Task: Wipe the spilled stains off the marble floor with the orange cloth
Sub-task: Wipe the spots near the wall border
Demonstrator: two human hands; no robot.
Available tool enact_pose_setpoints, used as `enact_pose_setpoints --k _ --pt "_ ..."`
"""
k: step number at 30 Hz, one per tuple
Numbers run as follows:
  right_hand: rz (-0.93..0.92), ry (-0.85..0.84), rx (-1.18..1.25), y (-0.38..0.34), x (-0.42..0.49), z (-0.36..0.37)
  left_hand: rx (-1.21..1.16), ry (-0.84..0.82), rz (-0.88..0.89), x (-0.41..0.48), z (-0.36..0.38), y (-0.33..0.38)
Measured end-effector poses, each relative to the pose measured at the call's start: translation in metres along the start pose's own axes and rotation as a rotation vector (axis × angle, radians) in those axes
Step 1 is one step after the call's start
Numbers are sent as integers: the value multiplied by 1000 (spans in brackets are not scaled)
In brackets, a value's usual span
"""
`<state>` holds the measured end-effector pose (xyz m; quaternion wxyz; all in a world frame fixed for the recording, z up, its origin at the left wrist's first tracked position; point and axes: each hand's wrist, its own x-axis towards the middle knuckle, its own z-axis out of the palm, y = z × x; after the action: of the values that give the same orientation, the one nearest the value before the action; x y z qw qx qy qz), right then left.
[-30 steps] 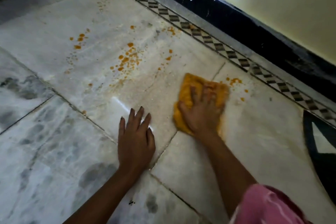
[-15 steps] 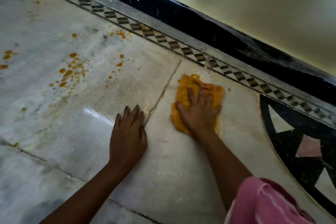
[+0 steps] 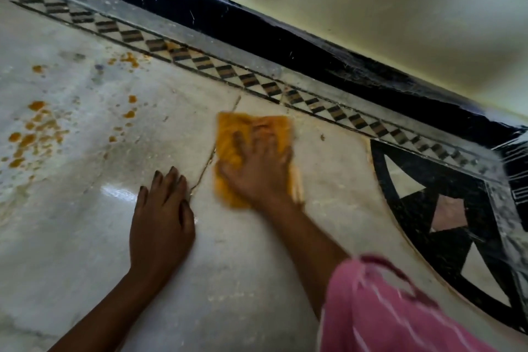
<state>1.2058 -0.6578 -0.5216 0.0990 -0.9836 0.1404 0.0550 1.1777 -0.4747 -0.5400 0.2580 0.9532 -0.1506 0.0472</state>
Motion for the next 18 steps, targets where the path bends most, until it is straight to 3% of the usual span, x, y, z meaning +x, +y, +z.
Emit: enact_pose_setpoints --k 2,4,7,10,12,14,16,18 --pt "-300 13 -22 1 -64 13 -7 -6 -1 -1 -1 -2" --pt "-351 80 -42 58 -121 11 -7 -11 26 -1 -3 -5" --pt "-66 44 -100 139 -89 -13 -16 7 39 -1 -8 -15" --pt "244 55 16 101 27 -26 16 26 44 3 -4 -15" --pt "93 22 1 29 57 -15 45 25 24 9 0 -10" --pt "-268 4 -50 -9 13 3 54 38 -6 11 2 -10" --pt "-563 17 -108 25 -61 10 43 51 -35 8 1 -13" --pt "-537 10 -126 95 -83 -6 31 84 -63 9 1 -13"
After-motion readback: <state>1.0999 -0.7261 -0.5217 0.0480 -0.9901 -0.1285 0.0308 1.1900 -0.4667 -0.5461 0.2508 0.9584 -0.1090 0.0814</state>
